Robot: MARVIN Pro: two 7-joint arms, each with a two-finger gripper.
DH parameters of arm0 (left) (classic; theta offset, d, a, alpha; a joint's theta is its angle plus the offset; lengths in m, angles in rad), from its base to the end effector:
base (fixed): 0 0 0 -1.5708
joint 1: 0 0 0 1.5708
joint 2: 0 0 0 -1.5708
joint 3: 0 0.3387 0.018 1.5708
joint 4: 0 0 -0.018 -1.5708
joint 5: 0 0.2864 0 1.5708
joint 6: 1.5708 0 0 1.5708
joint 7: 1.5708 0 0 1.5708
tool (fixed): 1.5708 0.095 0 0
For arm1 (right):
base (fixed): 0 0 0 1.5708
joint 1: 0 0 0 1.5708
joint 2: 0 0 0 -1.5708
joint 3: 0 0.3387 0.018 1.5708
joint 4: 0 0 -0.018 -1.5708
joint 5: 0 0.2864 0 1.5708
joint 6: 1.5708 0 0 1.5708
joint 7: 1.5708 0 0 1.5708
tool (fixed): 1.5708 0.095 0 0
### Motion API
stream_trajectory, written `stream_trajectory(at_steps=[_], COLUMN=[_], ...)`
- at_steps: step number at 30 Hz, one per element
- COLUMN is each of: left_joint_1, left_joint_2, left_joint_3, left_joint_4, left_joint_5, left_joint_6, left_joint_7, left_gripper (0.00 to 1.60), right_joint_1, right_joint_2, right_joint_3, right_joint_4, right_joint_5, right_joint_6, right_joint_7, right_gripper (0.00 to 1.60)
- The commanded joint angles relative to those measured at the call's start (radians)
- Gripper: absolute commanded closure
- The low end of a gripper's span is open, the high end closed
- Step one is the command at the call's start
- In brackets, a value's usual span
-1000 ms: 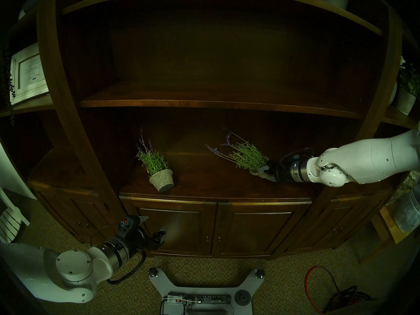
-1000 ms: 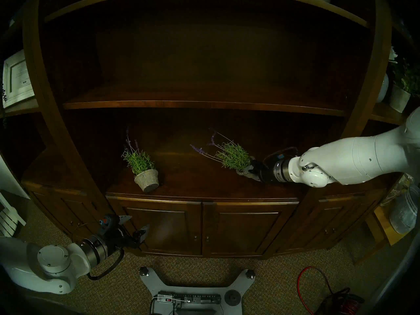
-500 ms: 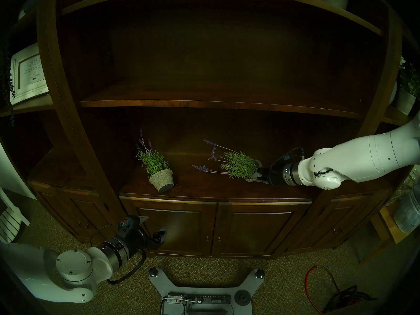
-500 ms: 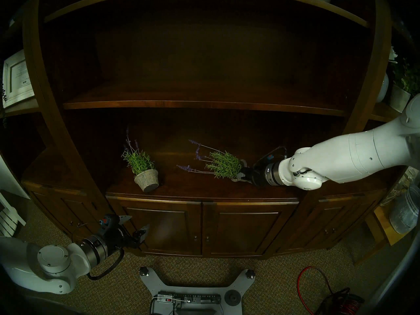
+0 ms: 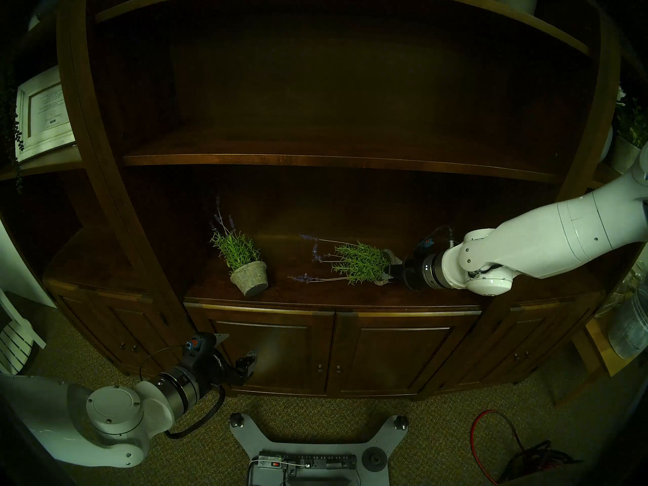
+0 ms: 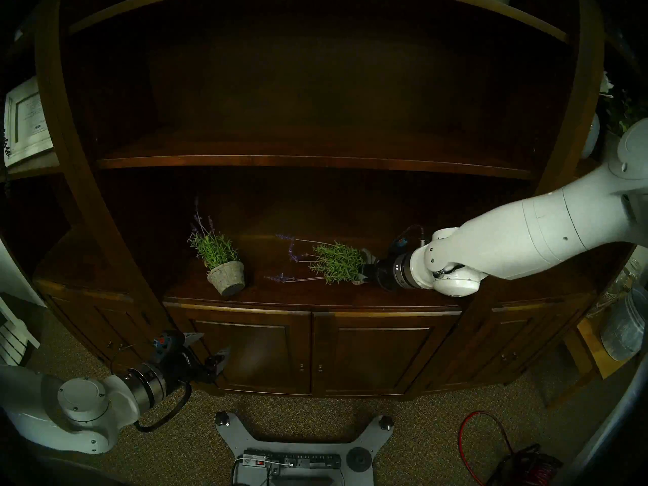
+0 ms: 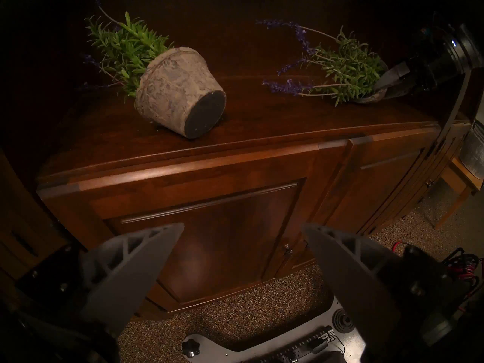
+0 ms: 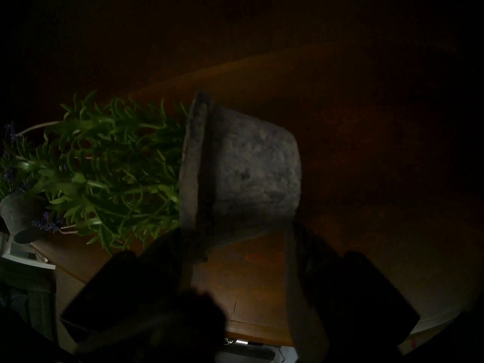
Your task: Place the fake decorative plant upright
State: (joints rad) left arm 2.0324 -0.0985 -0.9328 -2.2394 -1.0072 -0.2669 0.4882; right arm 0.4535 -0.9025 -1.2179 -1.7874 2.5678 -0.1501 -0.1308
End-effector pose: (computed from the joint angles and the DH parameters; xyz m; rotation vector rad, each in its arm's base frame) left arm 0.1832 0.1285 -0.2899 2.5229 -0.4272 1.4129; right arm 0.4449 -0.0759 -0.1981 -2.7127 0.0464 -0.8783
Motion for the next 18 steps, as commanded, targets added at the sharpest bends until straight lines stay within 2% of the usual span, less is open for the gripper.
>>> stream_trajectory(at_steps=[1,2,5,6,7,8,9,12,18], left_joint_1=[-0.01,-0.01,-0.01,-0.01,-0.01,-0.01,-0.01,-0.01,-0.01], left_joint_2=[-0.001,-0.001,-0.001,-0.001,-0.001,-0.001,-0.001,-0.001,-0.001], left_joint_3=[-0.011,-0.011,-0.011,-0.011,-0.011,-0.011,-0.011,-0.011,-0.011], left_joint_4=[-0.011,-0.011,-0.011,-0.011,-0.011,-0.011,-0.011,-0.011,-0.011], left_joint_5=[0.001,0.001,0.001,0.001,0.001,0.001,0.001,0.001,0.001], left_joint_6=[-0.008,-0.008,-0.008,-0.008,-0.008,-0.008,-0.008,-0.008,-0.008], left_joint_7=[0.002,0.002,0.002,0.002,0.002,0.002,0.002,0.002,0.002], left_gripper=[0.0,0.0,0.0,0.0,0.0,0.0,0.0,0.0,0.0], right_joint_1=[0.042,0.042,0.037,0.035,0.033,0.033,0.03,0.019,0.014], right_joint_2=[-0.037,-0.037,-0.043,-0.047,-0.05,-0.05,-0.052,-0.058,-0.063], right_joint_3=[0.038,0.038,0.043,0.046,0.047,0.047,0.049,0.053,0.054], right_joint_4=[0.009,0.009,0.011,0.013,0.016,0.016,0.018,0.025,0.029], right_joint_5=[-0.005,-0.005,-0.004,-0.002,-0.001,-0.001,0.0,0.002,-0.001], right_joint_6=[-0.041,-0.041,-0.044,-0.045,-0.042,-0.042,-0.042,-0.043,-0.042], right_joint_7=[-0.043,-0.043,-0.054,-0.059,-0.062,-0.062,-0.064,-0.068,-0.073], right_gripper=[1.14,1.14,0.85,0.52,0.42,0.42,0.27,0.0,0.0])
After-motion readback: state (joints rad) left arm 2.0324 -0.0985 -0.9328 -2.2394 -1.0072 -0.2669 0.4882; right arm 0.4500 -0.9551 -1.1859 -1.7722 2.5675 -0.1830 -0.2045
